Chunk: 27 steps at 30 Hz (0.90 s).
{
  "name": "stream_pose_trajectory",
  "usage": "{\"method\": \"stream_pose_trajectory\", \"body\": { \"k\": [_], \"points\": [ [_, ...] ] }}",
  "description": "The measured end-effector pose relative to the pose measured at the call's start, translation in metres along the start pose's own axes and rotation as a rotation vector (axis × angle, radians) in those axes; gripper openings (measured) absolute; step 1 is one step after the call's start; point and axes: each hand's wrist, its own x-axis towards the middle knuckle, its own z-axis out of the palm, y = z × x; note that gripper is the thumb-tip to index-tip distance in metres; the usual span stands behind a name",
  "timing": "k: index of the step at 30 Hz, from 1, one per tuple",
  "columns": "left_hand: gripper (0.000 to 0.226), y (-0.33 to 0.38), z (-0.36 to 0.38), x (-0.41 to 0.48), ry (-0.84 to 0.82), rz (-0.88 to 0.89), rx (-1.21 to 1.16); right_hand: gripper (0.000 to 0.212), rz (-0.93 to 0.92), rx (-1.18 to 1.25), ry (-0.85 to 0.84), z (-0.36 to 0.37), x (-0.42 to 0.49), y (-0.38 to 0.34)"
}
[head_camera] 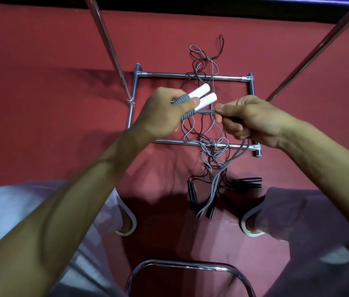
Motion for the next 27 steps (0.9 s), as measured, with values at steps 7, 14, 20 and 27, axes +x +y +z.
{"method": "stream_pose_trajectory", "body": {
  "k": [7,14,20,27],
  "points": [
    [0.036,-0.007,-0.004,-0.001,-0.332,0.114,0.370,0.031,0.274,0.094,-0.001,0.004,0.002,0.010],
    [0.054,-0.013,0.012,-0.009,-0.390,0.015,0.562,0.033,0.303,0.161,-0.065,0.028,0.004,0.012],
    [0.070,-0.009,0.008,-0.011,-0.344,-0.037,0.517,0.032,0.214,0.126,-0.150,0.028,0.000,0.009],
    [0.069,-0.008,0.009,-0.014,-0.402,-0.080,0.475,0.018,0.019,-0.346,-0.137,0.016,-0.005,0.007]
  ]
}}
